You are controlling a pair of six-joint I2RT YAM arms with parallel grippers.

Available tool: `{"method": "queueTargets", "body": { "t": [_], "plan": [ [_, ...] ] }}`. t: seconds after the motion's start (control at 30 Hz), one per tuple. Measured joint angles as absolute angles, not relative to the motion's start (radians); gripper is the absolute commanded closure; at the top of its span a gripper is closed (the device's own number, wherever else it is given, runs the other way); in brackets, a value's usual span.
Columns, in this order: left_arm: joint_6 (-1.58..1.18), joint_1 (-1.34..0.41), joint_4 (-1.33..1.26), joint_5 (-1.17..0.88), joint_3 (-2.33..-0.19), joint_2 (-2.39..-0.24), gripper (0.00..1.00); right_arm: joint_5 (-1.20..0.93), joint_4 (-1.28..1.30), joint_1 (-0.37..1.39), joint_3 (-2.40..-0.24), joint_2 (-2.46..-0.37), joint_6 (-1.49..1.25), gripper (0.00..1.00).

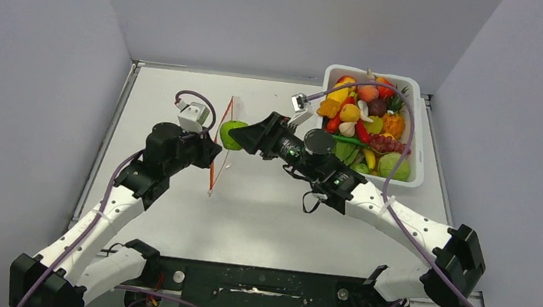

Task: Place the food in the zip-top bag and seal the zipper
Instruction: Place the fake vegetable in the zipper food storage bag.

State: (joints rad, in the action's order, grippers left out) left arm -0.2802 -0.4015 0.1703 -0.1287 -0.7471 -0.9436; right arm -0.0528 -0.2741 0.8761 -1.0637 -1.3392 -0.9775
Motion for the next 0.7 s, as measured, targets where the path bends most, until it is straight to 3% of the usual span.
{"method": "queueTargets", "body": {
  "t": [0.27,0.7],
  "plan": [
    [-0.296,-0.402,0.167,-0.142,-0.741,-0.943,1.0,-0.107,-0.305,0.884,-1.067,-1.457,-1.025,0.45],
    [-0.315,-0.402,0.155,-0.165,-0.733,-0.946,1.0,-0.043,-0.227,0.87,-1.075,-1.467,-1.031,0.43]
  ]
}}
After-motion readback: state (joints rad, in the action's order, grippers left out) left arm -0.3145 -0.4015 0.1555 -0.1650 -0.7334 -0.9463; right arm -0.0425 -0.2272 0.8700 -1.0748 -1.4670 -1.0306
